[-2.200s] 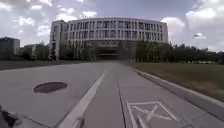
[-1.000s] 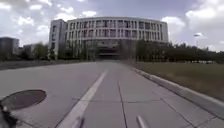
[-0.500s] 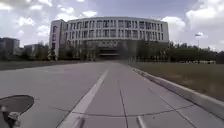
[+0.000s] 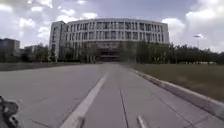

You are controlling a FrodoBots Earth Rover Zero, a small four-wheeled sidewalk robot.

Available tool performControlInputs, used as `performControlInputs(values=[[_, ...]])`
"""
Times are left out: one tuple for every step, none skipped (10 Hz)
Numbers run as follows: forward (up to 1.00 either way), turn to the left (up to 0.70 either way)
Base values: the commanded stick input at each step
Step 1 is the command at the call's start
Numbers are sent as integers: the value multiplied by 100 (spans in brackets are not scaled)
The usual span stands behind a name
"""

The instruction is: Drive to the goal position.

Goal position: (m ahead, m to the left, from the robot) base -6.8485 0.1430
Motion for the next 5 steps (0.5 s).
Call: performControlInputs(values=[[70,0],[70,0],[70,0],[70,0],[70,3]])
